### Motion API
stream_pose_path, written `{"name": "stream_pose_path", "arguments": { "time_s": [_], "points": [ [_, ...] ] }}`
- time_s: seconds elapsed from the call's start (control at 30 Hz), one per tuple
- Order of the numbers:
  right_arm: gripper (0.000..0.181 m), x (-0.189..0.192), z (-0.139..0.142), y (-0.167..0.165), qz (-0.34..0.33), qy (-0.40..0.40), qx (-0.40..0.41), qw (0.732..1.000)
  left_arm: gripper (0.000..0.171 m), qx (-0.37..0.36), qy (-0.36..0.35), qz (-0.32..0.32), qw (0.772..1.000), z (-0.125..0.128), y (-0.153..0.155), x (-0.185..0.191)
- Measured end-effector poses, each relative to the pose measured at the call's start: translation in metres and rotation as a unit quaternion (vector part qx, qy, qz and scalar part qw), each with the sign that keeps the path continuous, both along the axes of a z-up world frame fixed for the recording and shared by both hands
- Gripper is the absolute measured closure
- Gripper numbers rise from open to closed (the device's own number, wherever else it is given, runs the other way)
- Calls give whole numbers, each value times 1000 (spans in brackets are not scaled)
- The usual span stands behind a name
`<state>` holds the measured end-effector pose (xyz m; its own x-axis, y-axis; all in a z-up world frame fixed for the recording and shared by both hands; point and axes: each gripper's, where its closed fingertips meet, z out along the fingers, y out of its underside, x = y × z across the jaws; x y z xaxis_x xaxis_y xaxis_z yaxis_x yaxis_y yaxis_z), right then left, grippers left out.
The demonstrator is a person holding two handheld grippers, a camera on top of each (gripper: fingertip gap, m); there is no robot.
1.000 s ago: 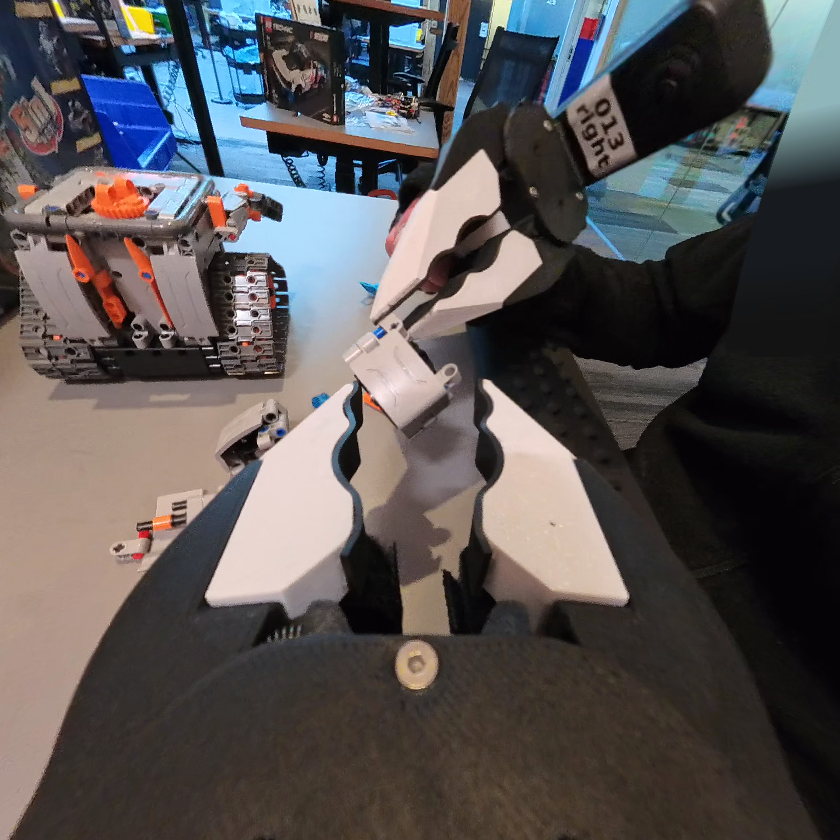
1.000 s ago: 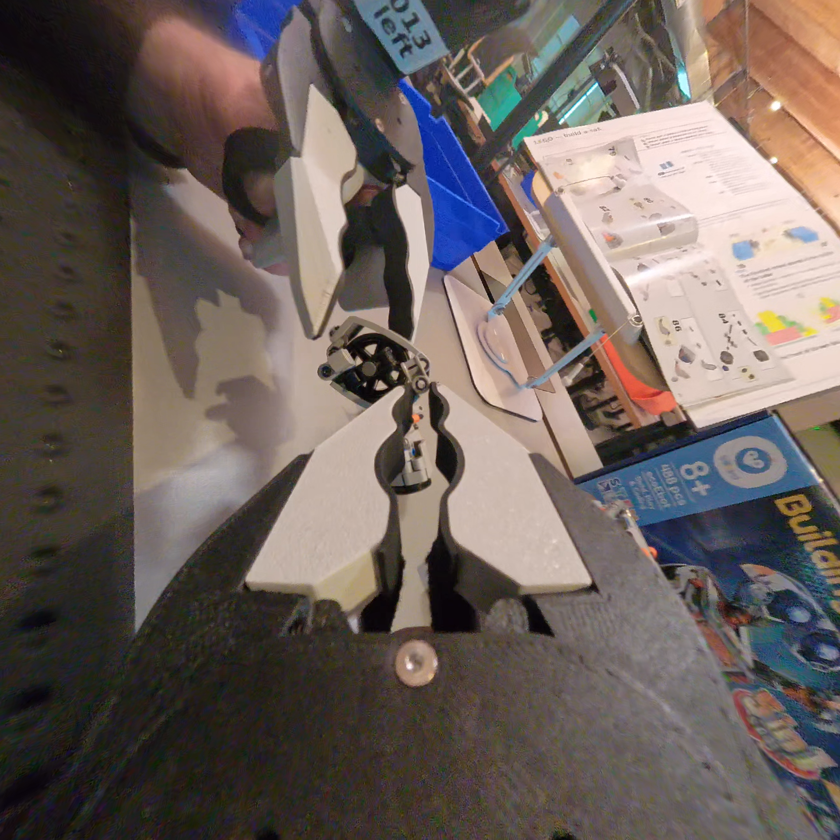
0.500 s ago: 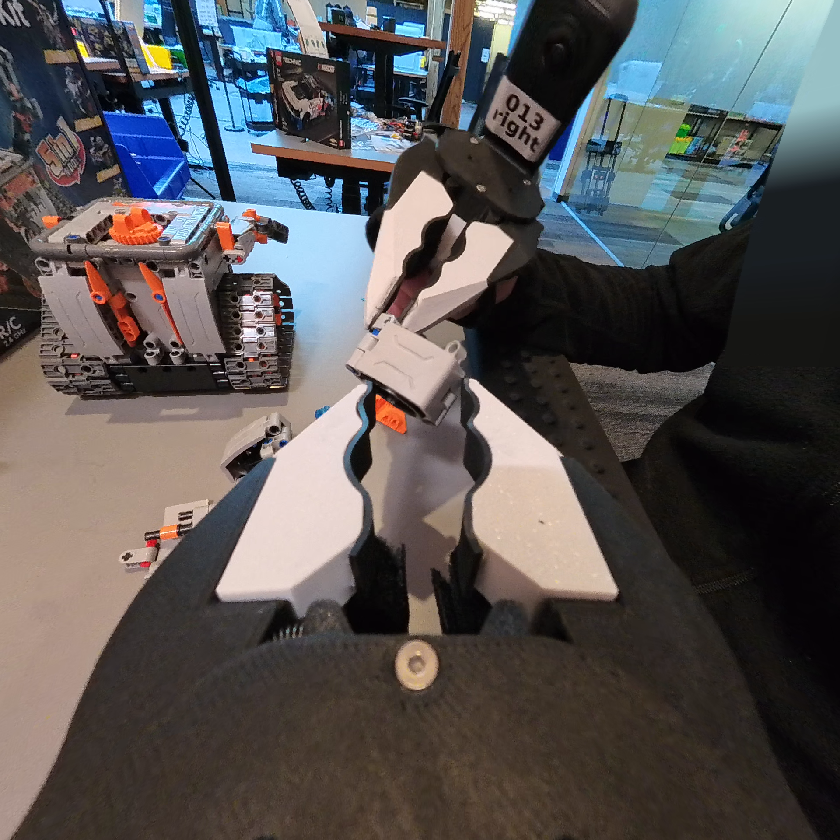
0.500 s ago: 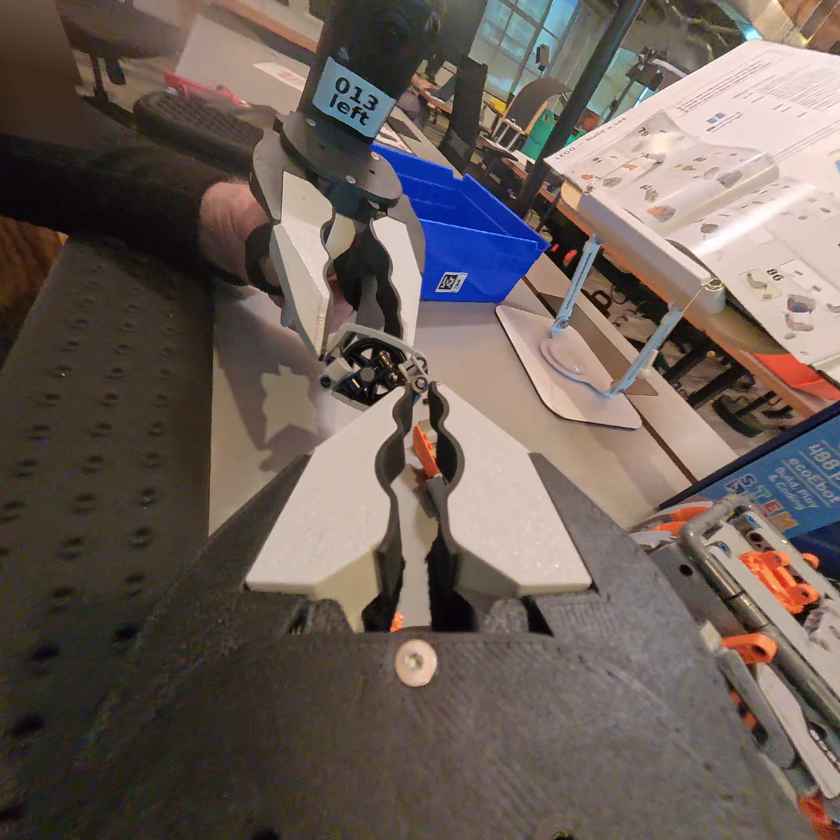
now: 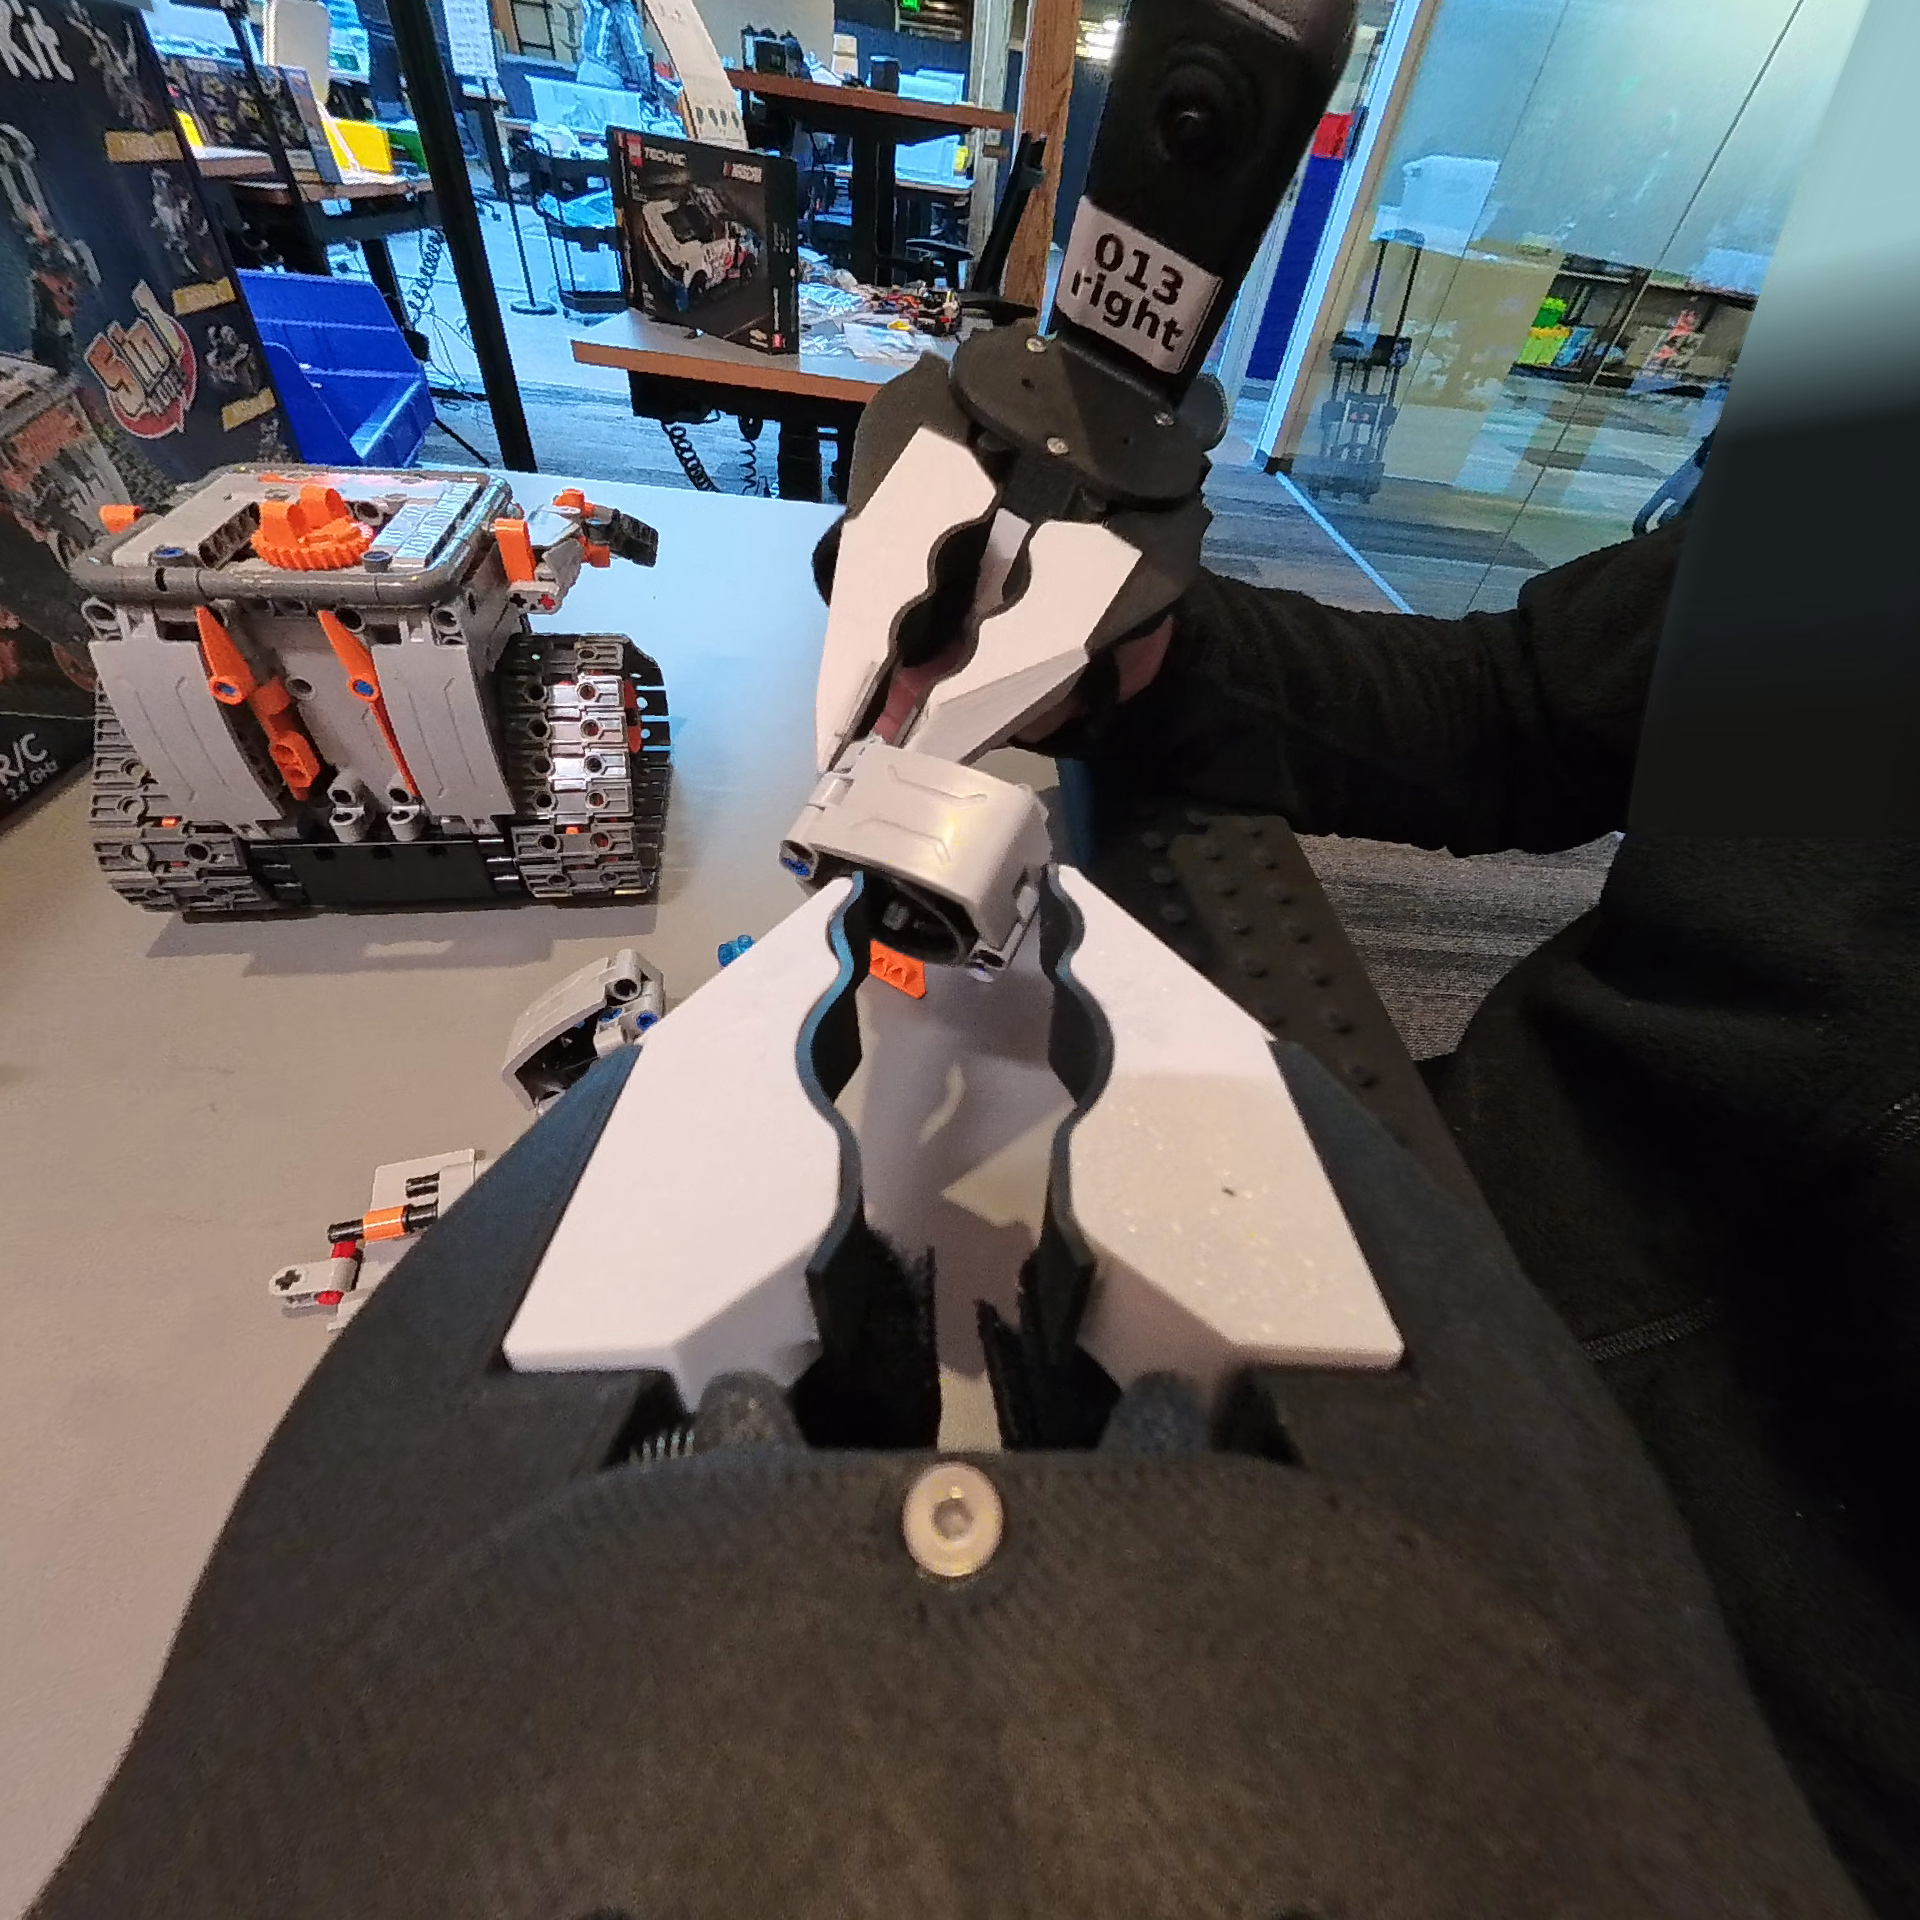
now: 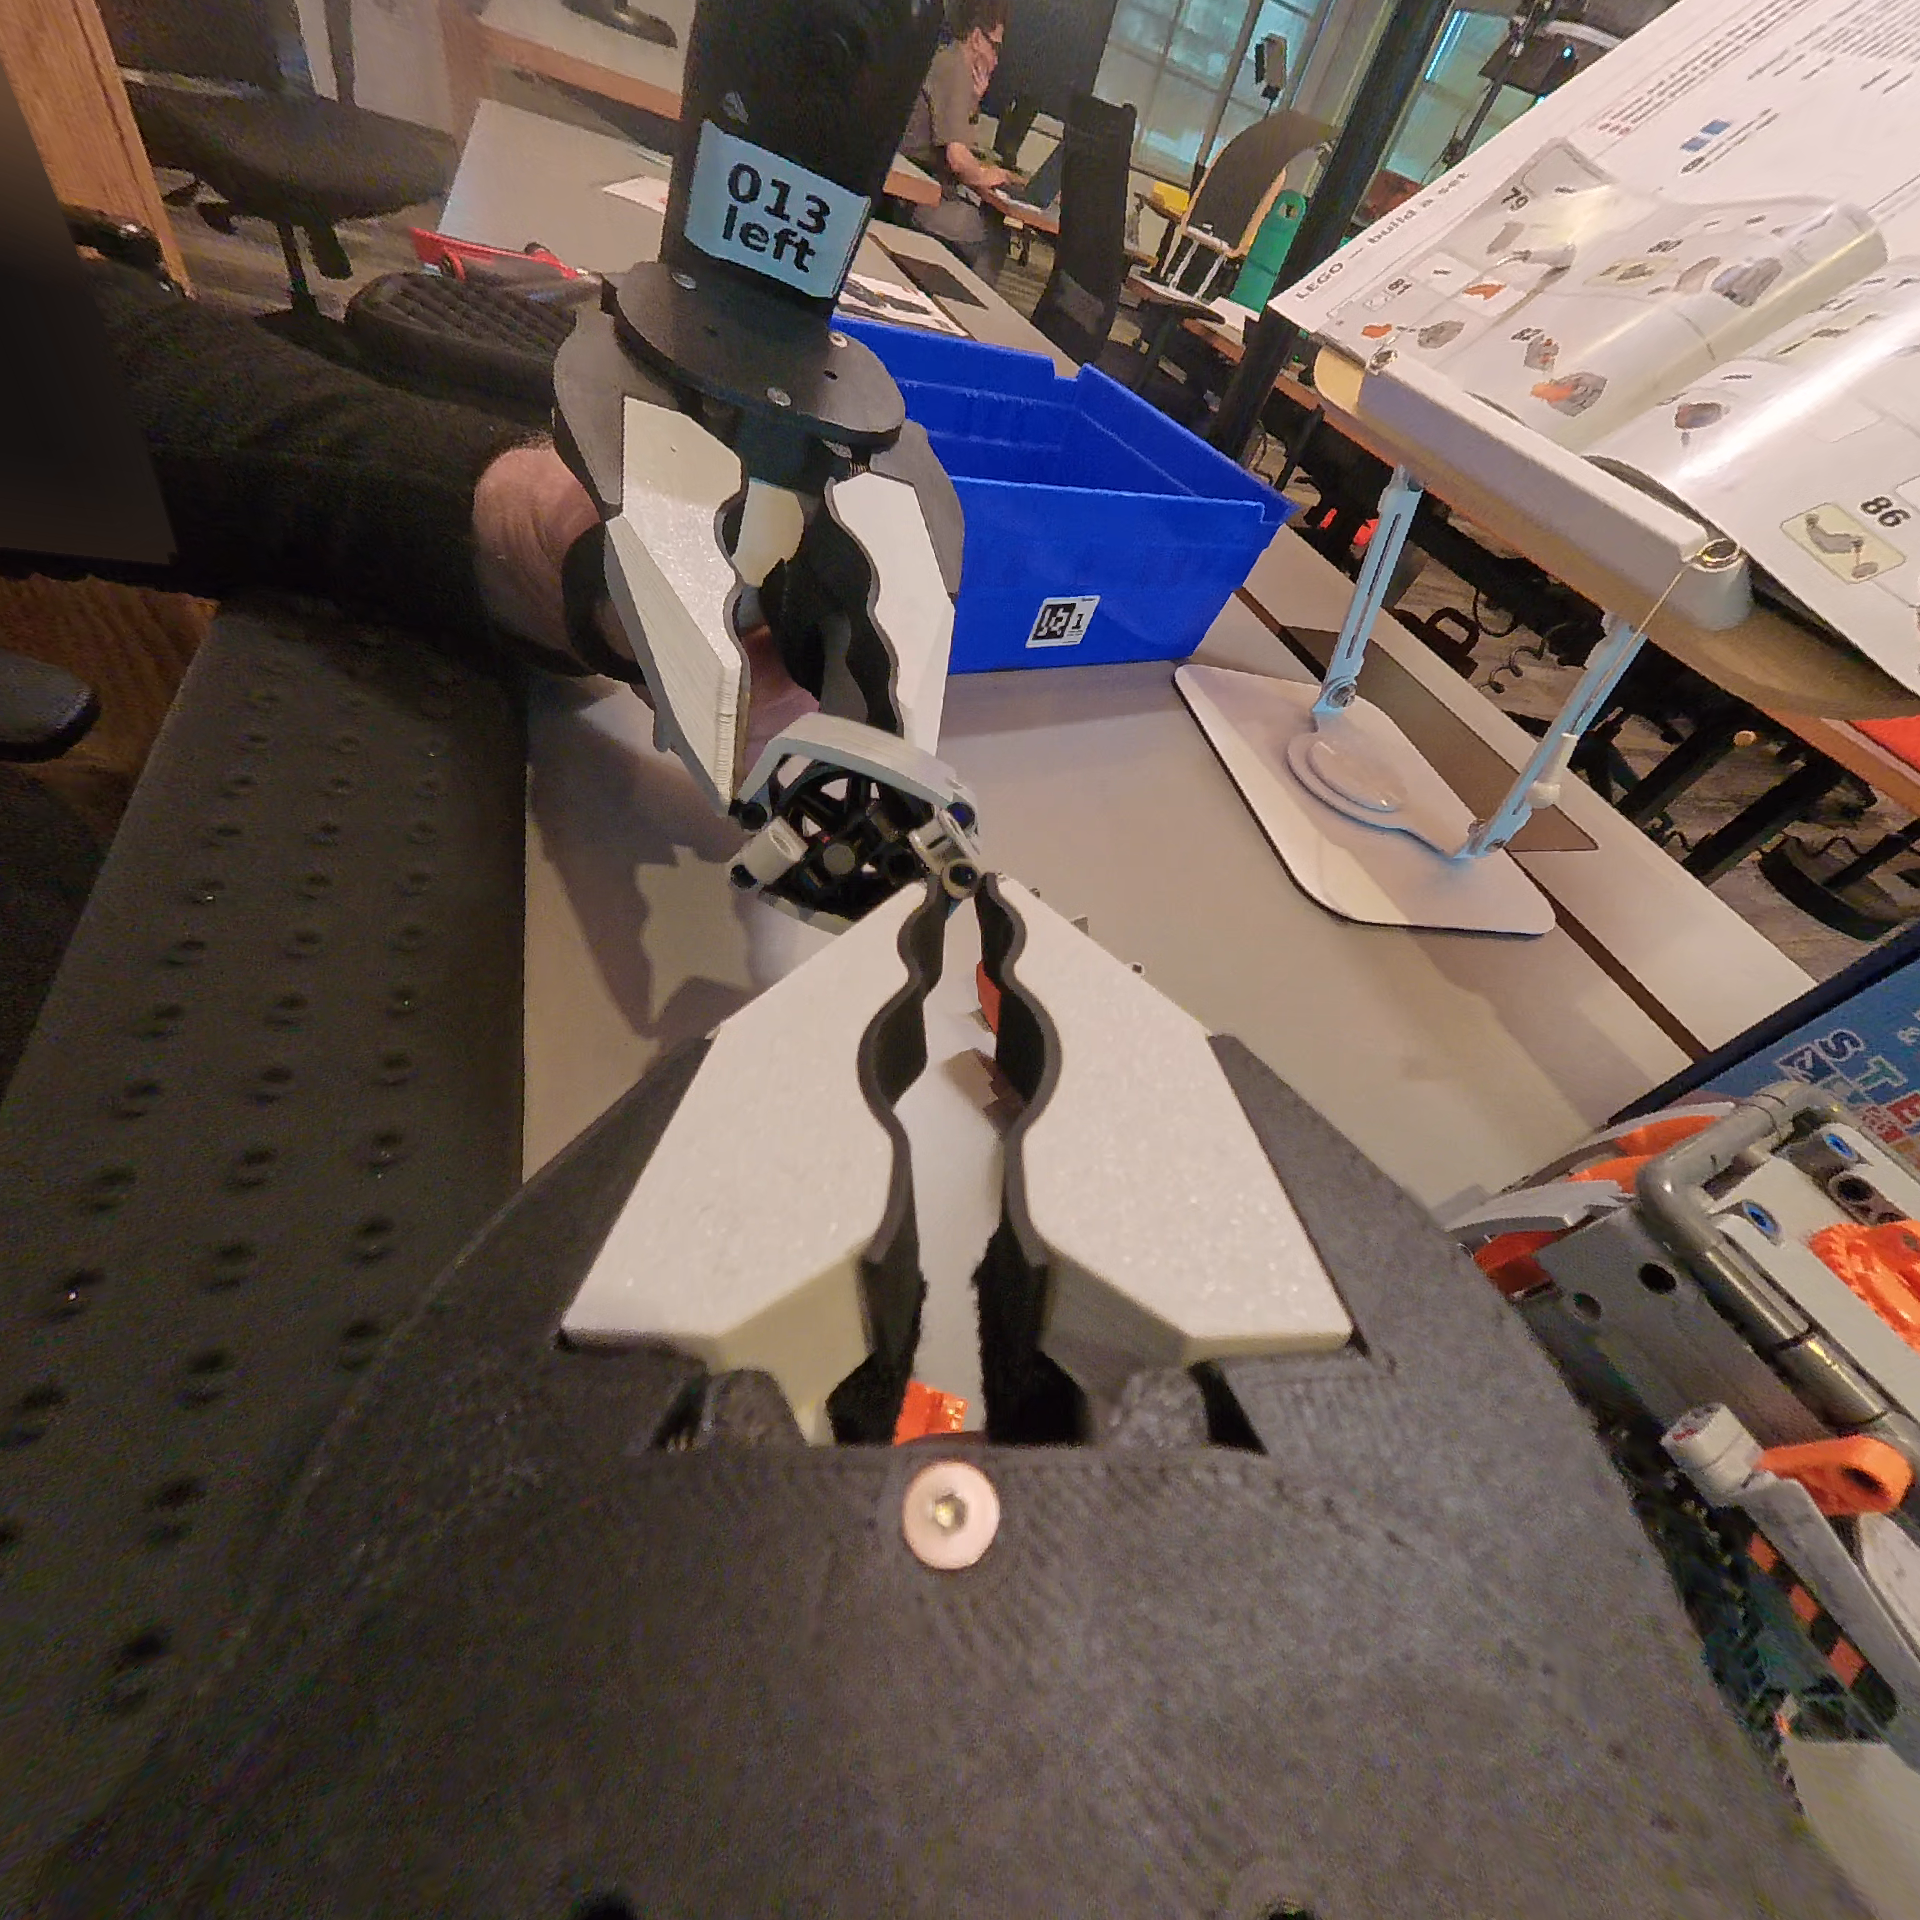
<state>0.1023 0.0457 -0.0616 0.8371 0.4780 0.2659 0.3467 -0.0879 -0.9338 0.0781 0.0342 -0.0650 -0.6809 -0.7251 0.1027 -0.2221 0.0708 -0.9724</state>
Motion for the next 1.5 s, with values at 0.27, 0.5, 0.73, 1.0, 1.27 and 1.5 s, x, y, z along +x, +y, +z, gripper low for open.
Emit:
{"name": "stream_pose_path", "arguments": {
  "time_s": [0.27,0.5,0.73,1.0,1.27,1.5],
  "points": [
    [178,0,-1,0,-1,-4,-1,1000,143,1,0,-5,1000,-1,-2,-1],
    [178,0,-2,0,-6,-2,-10,1000,144,-13,3,-7,1000,0,0,0],
    [177,4,-4,1,-17,12,-27,999,146,-61,12,-3,998,5,9,3],
    [178,5,-12,2,-20,11,-52,998,150,-76,16,1,997,6,13,4],
    [179,1,-23,3,-16,-6,-75,997,153,-89,14,0,996,10,15,4],
    [181,-4,-32,3,-11,-32,-85,996,155,-89,12,-2,996,11,14,3]
  ]
}}
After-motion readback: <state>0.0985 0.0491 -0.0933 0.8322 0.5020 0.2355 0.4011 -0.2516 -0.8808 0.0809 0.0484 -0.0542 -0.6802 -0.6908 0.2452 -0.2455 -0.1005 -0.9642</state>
